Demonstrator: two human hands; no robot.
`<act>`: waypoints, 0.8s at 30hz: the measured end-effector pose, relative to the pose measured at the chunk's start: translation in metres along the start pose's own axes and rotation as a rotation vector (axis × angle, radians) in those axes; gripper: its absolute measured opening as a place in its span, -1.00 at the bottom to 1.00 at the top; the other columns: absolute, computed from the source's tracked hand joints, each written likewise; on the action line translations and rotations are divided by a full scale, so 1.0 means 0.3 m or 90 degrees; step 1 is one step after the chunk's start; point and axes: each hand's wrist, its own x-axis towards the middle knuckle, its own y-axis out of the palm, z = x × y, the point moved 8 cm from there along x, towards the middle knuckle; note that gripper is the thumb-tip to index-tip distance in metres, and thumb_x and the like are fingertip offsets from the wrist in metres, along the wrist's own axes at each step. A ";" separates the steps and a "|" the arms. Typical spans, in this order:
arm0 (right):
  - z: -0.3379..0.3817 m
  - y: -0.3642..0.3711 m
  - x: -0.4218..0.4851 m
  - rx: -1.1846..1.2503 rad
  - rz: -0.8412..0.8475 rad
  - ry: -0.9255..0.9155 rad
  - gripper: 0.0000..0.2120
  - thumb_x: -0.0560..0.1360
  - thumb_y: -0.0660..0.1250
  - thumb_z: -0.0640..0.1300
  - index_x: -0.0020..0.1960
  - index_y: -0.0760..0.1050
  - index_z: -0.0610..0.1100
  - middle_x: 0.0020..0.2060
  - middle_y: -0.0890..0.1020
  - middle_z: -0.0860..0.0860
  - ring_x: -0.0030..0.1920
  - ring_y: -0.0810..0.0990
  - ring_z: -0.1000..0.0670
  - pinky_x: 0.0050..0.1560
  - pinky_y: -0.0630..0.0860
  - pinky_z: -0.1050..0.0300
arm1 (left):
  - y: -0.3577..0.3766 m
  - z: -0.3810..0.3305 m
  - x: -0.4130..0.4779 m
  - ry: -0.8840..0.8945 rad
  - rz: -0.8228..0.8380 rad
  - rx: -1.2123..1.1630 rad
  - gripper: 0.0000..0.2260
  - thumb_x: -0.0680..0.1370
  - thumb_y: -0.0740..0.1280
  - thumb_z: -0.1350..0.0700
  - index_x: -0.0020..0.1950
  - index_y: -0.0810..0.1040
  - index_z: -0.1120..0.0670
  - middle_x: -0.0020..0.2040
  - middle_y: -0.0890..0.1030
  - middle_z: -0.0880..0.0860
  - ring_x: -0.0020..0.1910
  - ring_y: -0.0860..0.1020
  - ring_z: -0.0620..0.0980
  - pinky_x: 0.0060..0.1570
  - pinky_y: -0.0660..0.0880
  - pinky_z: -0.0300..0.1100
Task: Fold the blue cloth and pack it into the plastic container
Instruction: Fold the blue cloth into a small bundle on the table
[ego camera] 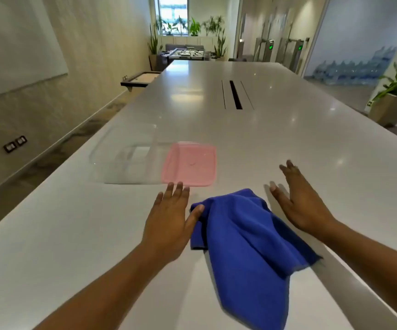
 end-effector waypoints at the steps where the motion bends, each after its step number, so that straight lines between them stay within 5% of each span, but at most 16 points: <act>1: -0.014 0.020 -0.018 0.017 0.018 0.017 -0.33 0.59 0.06 0.24 0.60 0.08 -0.06 0.61 0.09 -0.02 0.58 0.13 -0.06 0.52 0.15 -0.03 | 0.018 0.011 -0.013 -0.021 0.024 -0.030 -0.31 0.53 -0.18 -0.32 0.55 0.12 0.02 0.56 0.14 -0.01 0.55 0.00 -0.05 0.51 -0.04 -0.06; 5: -0.059 0.100 -0.090 0.005 0.137 0.066 -0.29 0.58 0.08 0.25 0.60 0.07 -0.09 0.56 0.27 -0.06 0.49 0.33 -0.12 0.45 0.26 -0.02 | 0.077 0.026 -0.045 -0.003 0.061 0.013 -0.38 0.57 -0.10 -0.28 0.54 0.10 0.01 0.56 0.14 0.01 0.54 0.05 -0.01 0.50 -0.02 -0.03; 10: -0.060 0.036 -0.139 0.096 0.089 0.092 -0.45 0.58 0.20 0.15 0.50 0.30 -0.07 0.43 0.47 -0.05 0.36 0.48 -0.09 0.31 0.36 0.08 | 0.020 0.007 -0.052 -0.041 0.020 -0.057 -0.49 0.60 0.04 -0.19 0.49 0.27 0.02 0.51 0.28 0.01 0.51 0.16 -0.02 0.48 0.06 -0.07; 14: -0.099 -0.027 -0.217 0.078 0.058 0.097 -0.58 0.54 0.31 0.09 0.33 0.50 -0.06 0.16 0.63 -0.01 0.01 0.59 0.07 0.01 0.46 0.24 | -0.139 -0.125 -0.184 0.004 -0.127 -0.182 -0.69 0.54 0.21 -0.18 0.17 0.54 -0.07 0.09 0.60 -0.15 0.06 0.54 -0.17 0.05 0.41 -0.32; 17: -0.133 -0.055 -0.277 0.057 0.097 0.095 -0.55 0.46 0.34 0.19 0.28 0.52 0.02 0.07 0.63 0.10 -0.05 0.57 0.16 -0.16 0.44 0.33 | -0.126 -0.272 -0.311 0.093 0.005 -0.263 -0.63 0.43 0.22 -0.33 0.06 0.57 -0.14 -0.09 0.56 -0.27 -0.08 0.55 -0.25 -0.04 0.46 -0.38; 19: -0.129 -0.062 -0.308 0.058 0.168 0.053 -0.40 0.31 0.29 0.43 0.27 0.45 0.19 0.12 0.54 0.26 0.05 0.54 0.20 -0.07 0.44 0.31 | -0.038 -0.377 -0.362 0.207 0.135 -0.159 -0.56 0.37 0.23 -0.39 0.10 0.55 -0.19 -0.05 0.54 -0.30 -0.05 0.53 -0.27 -0.01 0.50 -0.32; 21: -0.100 -0.048 -0.345 0.028 0.281 -0.011 -0.29 0.19 0.23 0.58 0.28 0.32 0.35 0.22 0.38 0.43 0.21 0.40 0.28 0.13 0.40 0.29 | 0.047 -0.445 -0.388 0.334 0.215 0.012 -0.60 0.39 0.39 -0.23 0.19 0.49 -0.19 0.06 0.54 -0.23 0.03 0.52 -0.19 0.04 0.53 -0.21; 24: -0.093 -0.031 -0.380 -0.030 0.332 -0.060 -0.38 0.30 0.37 0.41 0.31 0.25 0.44 0.33 0.23 0.45 0.33 0.22 0.28 0.35 0.33 0.19 | 0.111 -0.462 -0.398 0.358 0.220 0.031 -0.65 0.37 0.41 -0.23 0.12 0.58 -0.18 -0.03 0.57 -0.17 -0.09 0.55 -0.13 -0.08 0.51 -0.19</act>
